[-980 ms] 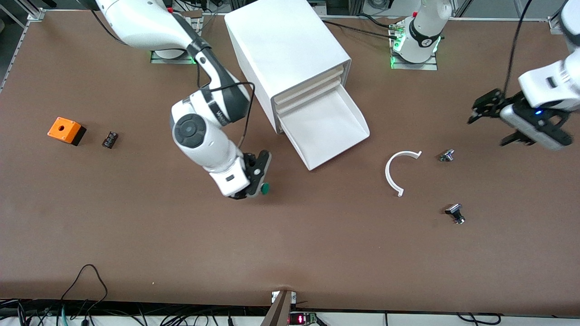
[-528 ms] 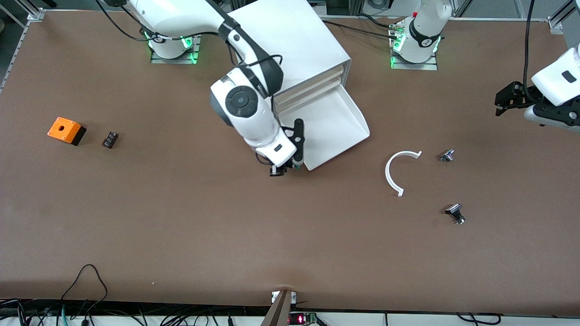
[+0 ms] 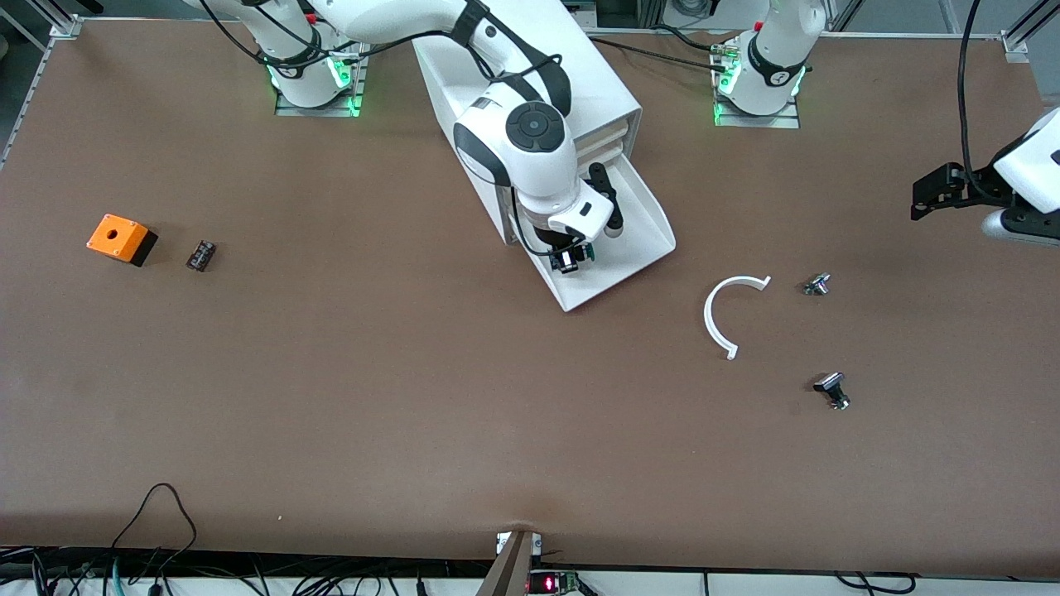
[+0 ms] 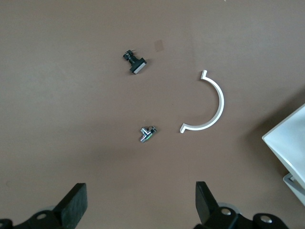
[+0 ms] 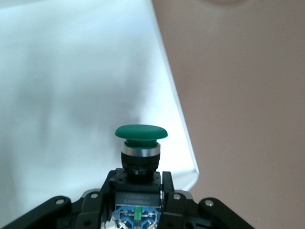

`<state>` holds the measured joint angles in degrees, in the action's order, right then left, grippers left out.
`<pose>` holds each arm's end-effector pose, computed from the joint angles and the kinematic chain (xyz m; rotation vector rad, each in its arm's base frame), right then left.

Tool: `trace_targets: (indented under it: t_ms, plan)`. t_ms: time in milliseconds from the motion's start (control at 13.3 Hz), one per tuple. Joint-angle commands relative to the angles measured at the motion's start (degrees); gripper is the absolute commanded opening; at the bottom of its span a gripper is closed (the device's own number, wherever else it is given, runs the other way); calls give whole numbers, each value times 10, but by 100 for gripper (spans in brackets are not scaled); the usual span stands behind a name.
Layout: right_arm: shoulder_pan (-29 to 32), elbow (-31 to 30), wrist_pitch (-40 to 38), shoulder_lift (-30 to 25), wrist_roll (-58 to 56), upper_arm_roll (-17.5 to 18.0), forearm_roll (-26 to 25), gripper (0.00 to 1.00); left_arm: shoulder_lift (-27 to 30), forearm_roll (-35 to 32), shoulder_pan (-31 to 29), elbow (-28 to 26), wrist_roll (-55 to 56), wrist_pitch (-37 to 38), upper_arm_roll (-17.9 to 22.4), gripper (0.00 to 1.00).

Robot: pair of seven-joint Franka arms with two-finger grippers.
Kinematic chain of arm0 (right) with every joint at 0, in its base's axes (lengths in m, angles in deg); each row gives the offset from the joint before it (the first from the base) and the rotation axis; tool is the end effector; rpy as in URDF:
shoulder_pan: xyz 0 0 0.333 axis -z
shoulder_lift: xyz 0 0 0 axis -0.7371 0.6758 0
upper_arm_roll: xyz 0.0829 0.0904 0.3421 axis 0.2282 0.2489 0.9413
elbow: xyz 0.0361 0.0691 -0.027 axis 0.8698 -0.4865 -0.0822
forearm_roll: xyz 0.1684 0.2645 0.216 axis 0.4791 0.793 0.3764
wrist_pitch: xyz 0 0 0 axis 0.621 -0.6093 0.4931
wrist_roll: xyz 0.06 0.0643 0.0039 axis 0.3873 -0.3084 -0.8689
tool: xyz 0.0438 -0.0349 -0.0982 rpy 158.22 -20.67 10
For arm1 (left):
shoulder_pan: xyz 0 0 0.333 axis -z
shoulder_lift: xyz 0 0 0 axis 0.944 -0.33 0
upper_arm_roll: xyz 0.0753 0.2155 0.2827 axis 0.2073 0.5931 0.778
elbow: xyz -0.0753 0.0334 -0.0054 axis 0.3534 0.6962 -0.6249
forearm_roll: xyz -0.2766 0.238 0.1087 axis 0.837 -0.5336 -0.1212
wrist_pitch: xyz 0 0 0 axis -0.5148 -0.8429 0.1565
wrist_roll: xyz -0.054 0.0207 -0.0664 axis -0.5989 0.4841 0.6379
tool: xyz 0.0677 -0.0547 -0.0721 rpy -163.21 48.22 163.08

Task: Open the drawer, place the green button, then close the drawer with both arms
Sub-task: 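Carry the green button with the right gripper over the open drawer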

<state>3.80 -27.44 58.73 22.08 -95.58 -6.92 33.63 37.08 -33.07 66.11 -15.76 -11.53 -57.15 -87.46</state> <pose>0.5105 0.5819 0.3513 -1.8759 -2.4826 -0.2317 0.5512 0.0182 0.6327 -3.0860 0.2076 0.1024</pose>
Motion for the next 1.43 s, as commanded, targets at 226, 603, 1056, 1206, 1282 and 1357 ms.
trace_targets:
  t_ms: [226,603,1056,1206,1282,1357]
  plan:
    - [-25,13,-5,29,-13,-8,-5,31,1,10,4,5,27,10,-1,100]
    - [-40,13,8,49,-7,-8,-10,31,2,9,6,6,26,9,-1,100]
    - [-51,15,16,54,35,-15,-9,100,2,10,5,7,26,9,-1,100]
    - [-51,20,13,42,34,-20,-3,100,1,10,5,7,25,9,-1,100]
    - [-50,20,6,28,46,-20,-2,100,1,10,5,7,25,9,-1,100]
    - [-50,20,-14,9,84,-24,-2,100,1,9,5,7,25,9,-1,100]
